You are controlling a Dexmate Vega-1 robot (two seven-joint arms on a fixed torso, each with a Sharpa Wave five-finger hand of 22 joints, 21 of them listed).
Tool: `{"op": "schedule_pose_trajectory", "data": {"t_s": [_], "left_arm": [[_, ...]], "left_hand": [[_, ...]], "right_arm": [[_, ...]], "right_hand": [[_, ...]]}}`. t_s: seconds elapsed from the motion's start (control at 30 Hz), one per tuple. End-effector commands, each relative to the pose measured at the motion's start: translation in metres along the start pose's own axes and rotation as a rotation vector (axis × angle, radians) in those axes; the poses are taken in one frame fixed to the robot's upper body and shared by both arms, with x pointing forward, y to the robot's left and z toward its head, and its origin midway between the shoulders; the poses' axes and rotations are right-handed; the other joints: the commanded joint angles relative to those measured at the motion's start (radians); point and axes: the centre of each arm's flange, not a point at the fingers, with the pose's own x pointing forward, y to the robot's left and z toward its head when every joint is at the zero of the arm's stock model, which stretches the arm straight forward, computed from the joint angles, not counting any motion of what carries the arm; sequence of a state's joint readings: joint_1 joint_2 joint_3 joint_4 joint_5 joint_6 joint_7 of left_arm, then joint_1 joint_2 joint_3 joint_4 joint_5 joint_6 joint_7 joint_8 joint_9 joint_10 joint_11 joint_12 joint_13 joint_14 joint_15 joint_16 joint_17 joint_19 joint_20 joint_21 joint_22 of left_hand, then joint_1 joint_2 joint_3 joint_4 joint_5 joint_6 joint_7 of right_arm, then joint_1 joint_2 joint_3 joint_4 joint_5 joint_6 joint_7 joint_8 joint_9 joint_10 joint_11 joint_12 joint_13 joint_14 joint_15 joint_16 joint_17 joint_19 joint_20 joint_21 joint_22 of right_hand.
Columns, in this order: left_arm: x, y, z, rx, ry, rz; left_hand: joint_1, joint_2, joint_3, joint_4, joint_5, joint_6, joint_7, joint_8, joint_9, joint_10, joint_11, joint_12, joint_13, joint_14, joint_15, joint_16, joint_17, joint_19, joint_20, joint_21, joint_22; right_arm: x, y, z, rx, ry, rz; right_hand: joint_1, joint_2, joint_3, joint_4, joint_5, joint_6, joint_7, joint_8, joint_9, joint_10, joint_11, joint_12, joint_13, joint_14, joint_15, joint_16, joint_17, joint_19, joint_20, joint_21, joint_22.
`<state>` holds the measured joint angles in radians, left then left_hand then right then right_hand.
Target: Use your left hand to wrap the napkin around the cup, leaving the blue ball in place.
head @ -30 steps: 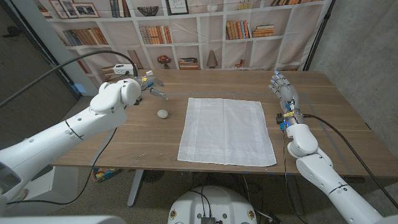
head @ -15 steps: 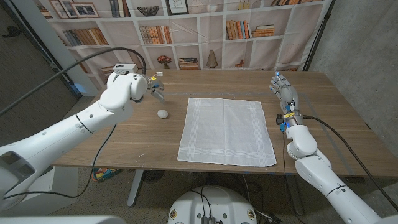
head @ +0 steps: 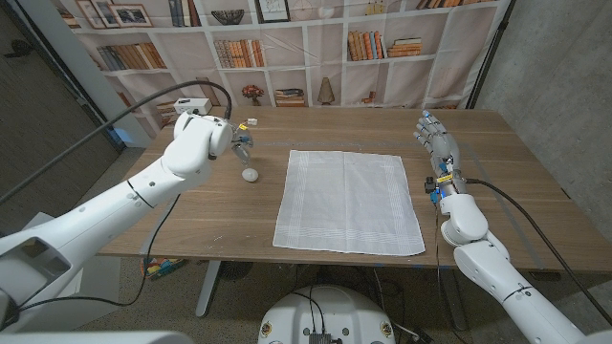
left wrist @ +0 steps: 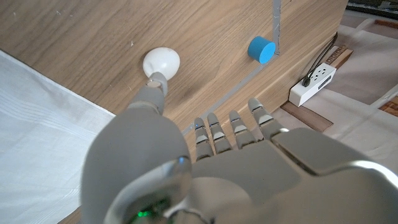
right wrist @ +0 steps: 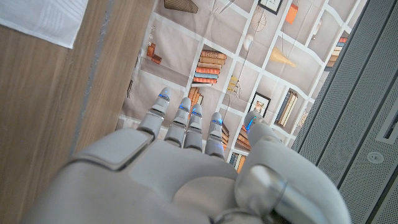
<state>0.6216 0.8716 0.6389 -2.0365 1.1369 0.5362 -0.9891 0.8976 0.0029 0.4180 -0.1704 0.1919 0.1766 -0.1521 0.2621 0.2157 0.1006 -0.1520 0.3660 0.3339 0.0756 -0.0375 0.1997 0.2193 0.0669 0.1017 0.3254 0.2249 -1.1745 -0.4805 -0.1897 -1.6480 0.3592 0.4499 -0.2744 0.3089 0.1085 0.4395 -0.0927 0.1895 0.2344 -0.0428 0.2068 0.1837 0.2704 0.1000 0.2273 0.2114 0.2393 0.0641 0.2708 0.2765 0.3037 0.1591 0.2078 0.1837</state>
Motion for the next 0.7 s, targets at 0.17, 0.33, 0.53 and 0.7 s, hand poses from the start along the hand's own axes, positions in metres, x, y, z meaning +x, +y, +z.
{"op": "schedule_pose_trajectory", "data": {"t_s": [0.17, 0.33, 0.53, 0.7], "left_arm": [[0.012, -0.014, 0.02, 0.074, -0.01, -0.065], [0.015, -0.019, 0.027, 0.089, -0.026, -0.078], [0.019, -0.03, 0.032, 0.081, -0.039, -0.097], [0.021, -0.037, 0.033, 0.08, -0.042, -0.097]], "left_hand": [[0.041, 0.013, 0.01, 0.0, -0.012, 0.008, -0.019, 0.005, 0.003, 0.002, -0.021, -0.01, -0.001, -0.027, -0.029, -0.005, -0.009, -0.037, 0.014, -0.013, -0.003], [0.039, 0.004, -0.001, 0.004, -0.016, 0.003, -0.014, 0.006, 0.004, -0.008, -0.014, -0.018, 0.0, -0.026, -0.03, -0.001, -0.013, -0.027, 0.009, -0.01, -0.005], [0.044, -0.006, -0.018, 0.008, -0.016, -0.045, -0.004, -0.008, 0.005, -0.032, 0.001, -0.031, 0.001, -0.019, -0.037, 0.003, -0.018, 0.009, -0.012, 0.003, -0.008], [0.047, -0.003, -0.023, 0.011, -0.016, -0.058, 0.0, -0.011, 0.006, -0.041, 0.004, -0.035, 0.001, -0.009, -0.049, 0.007, -0.018, 0.023, -0.017, 0.008, -0.009]], "right_arm": [[-0.003, -0.003, 0.002, -0.001, -0.007, -0.007], [-0.005, -0.003, 0.002, -0.001, -0.005, -0.011], [-0.008, -0.003, 0.0, 0.001, -0.004, -0.016], [-0.008, -0.002, 0.003, -0.003, -0.01, -0.018]], "right_hand": [[-0.006, 0.003, -0.009, 0.0, -0.001, 0.004, 0.002, -0.002, 0.005, 0.015, 0.001, 0.001, 0.004, 0.01, 0.001, 0.007, 0.005, 0.009, 0.003, 0.006, 0.003], [-0.007, 0.004, -0.01, 0.0, -0.001, 0.005, 0.002, -0.003, 0.005, 0.016, 0.002, 0.0, 0.004, 0.011, 0.002, 0.008, 0.005, 0.008, 0.004, 0.006, 0.003], [-0.008, 0.004, -0.011, -0.001, -0.001, 0.006, 0.002, -0.003, 0.005, 0.017, 0.0, 0.0, 0.004, 0.011, 0.001, 0.008, 0.006, 0.008, 0.003, 0.006, 0.003], [-0.009, 0.005, -0.013, -0.001, -0.001, 0.007, 0.002, -0.003, 0.005, 0.019, 0.008, 0.0, 0.004, 0.011, 0.002, 0.008, 0.006, 0.008, 0.004, 0.007, 0.003]]}}
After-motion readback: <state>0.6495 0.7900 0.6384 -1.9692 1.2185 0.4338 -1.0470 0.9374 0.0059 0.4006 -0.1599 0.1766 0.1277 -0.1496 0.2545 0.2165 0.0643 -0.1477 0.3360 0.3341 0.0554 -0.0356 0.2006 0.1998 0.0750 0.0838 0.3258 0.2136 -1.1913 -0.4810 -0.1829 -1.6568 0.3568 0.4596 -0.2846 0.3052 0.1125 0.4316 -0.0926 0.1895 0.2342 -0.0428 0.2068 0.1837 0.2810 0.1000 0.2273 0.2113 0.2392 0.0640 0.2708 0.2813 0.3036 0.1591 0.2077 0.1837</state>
